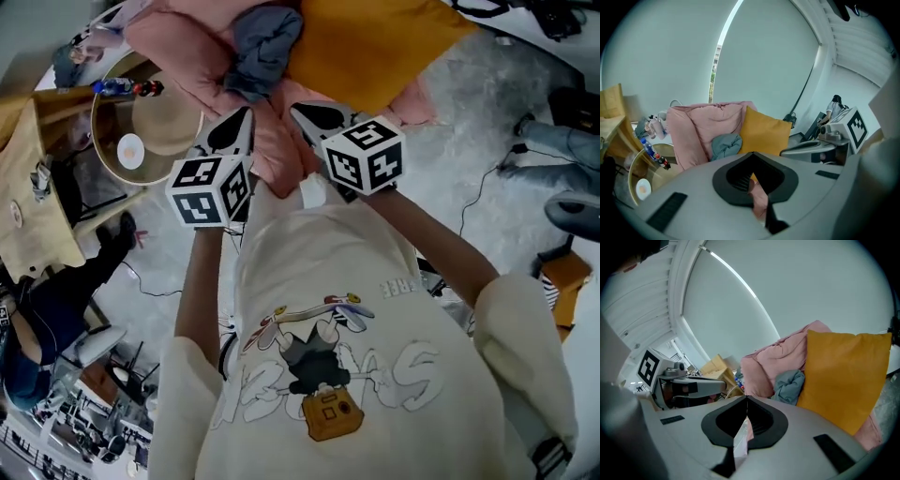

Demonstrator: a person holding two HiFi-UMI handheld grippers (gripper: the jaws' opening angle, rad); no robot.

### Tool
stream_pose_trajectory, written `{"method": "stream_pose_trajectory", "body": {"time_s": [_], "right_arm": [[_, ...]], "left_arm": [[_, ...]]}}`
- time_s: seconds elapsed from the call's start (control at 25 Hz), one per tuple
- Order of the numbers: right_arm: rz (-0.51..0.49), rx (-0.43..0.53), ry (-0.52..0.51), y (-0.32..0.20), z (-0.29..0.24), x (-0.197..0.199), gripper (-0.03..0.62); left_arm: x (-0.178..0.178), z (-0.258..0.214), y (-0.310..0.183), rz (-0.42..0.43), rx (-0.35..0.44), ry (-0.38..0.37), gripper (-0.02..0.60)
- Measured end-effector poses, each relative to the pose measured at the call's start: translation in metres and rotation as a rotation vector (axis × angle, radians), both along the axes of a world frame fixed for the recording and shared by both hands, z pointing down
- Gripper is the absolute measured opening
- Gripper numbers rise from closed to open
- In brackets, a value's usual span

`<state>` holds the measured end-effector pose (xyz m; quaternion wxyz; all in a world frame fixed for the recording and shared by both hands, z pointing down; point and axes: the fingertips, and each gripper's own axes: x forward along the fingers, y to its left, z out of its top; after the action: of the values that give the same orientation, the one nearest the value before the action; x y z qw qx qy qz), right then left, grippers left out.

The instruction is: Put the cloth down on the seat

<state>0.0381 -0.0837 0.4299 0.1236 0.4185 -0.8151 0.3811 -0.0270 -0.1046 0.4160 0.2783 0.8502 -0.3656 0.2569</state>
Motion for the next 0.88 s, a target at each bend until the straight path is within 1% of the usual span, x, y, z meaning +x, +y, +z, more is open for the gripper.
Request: {"method": "stream_pose_trajectory", "body": {"time_s": [0.12,0.28,0.4,0.56,0.72,0.88], "right_arm": [[-0.01,-0.005,0.006,0.02,-0.003,0.007,0.018],[-0.032,-0.004,-0.008,0.039,-0.014,0.011,0.018],[-0.03,0.003,-0.022,0.054,-0.027,0.012,0.018],[-0.025,0.051,-0.034,0.069,-0.045,0.005,0.018],[-0.076,0.146,0.013,0.077,-0.065,-0.007,0.018],[-0.119,0.197,0.043,0.084,-0.079,-0.013,0.018]], "left_arm": [[0.008,-0.008,0.019,-0.025,-0.005,0.013,0.005],[0.018,-0.023,0.046,-0.046,-0.003,0.028,0.005],[0.023,-0.036,0.069,-0.057,0.005,0.041,0.005],[0.016,-0.052,0.088,-0.097,0.027,0.048,0.005],[0.001,-0.061,0.098,-0.174,0.034,0.037,0.005],[-0.005,-0.065,0.112,-0.217,0.025,0.066,0.005]]}}
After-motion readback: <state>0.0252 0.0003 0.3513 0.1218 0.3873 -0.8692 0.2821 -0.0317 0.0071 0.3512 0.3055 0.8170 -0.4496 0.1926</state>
